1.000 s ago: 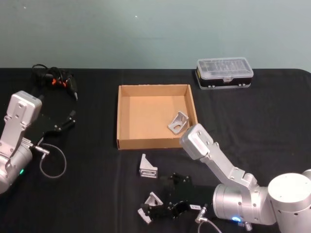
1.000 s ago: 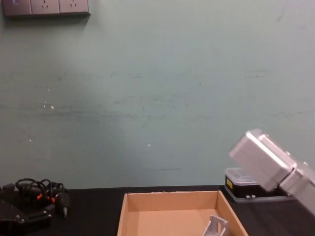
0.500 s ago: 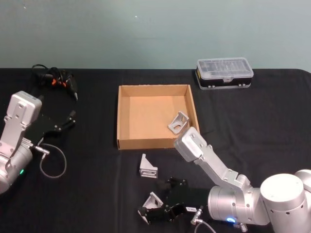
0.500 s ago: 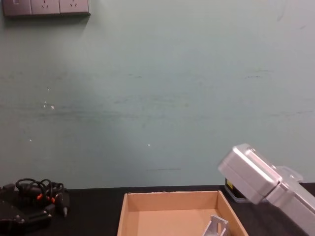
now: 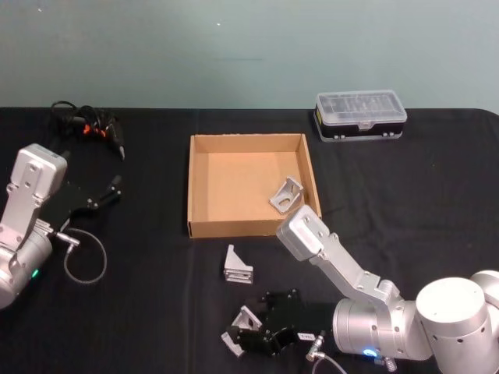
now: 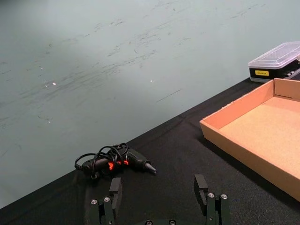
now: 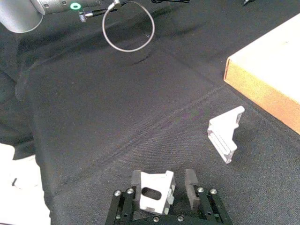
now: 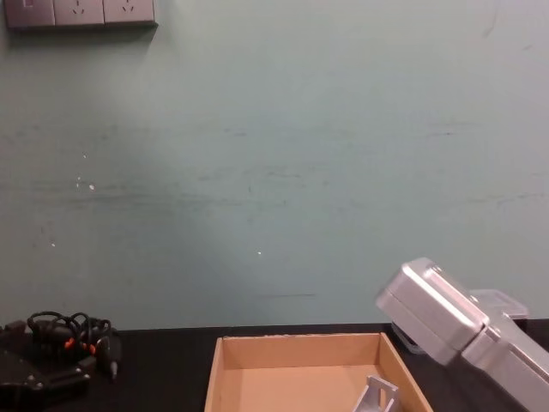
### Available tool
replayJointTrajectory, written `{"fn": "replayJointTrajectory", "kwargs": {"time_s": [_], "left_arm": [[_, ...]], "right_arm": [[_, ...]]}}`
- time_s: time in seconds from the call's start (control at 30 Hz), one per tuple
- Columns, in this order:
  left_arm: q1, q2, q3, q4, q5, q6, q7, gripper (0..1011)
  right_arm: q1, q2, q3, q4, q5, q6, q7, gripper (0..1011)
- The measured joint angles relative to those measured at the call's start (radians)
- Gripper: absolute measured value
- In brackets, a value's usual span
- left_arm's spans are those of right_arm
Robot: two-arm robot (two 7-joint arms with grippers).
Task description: Use one hand to pick up the angle iron from the table and place it into the box.
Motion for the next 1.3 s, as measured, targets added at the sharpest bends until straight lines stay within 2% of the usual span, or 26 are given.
{"fn": "replayJointTrajectory", "kwargs": {"time_s": [0.1, 0.27, 0.33, 0.5, 0.73, 0.93, 1.03, 1.3], "left_arm": [[0.0, 0.0, 0.0, 0.0, 0.0, 0.0, 0.0, 1011], [0.0, 0.0, 0.0, 0.0, 0.0, 0.0, 0.0, 1011], [0.0, 0.0, 0.0, 0.0, 0.0, 0.0, 0.0, 1011], [0.0, 0.0, 0.0, 0.0, 0.0, 0.0, 0.0, 1011], [0.0, 0.0, 0.0, 0.0, 0.0, 0.0, 0.0, 1011], [0.0, 0.0, 0.0, 0.0, 0.0, 0.0, 0.0, 1011], [0.0, 0.0, 0.0, 0.0, 0.0, 0.0, 0.0, 1011], [0.0, 0.0, 0.0, 0.0, 0.0, 0.0, 0.0, 1011]], "right_arm": [[0.0, 0.002, 0.0, -0.001, -0.001, -0.001, 0.0, 551], [-0.001, 0.004, -0.002, -0.003, -0.003, -0.002, 0.0, 393], [-0.001, 0.004, -0.003, -0.004, -0.004, -0.003, 0.001, 283], [-0.001, 0.005, -0.005, -0.004, -0.007, -0.004, 0.001, 155], [-0.001, 0.007, -0.005, -0.006, -0.011, -0.011, 0.002, 127], [-0.012, 0.015, 0.013, -0.036, -0.011, -0.028, -0.002, 127], [-0.02, 0.024, 0.035, -0.063, -0.005, -0.04, -0.011, 127], [-0.036, 0.055, 0.128, -0.149, 0.009, -0.083, -0.062, 127]]}}
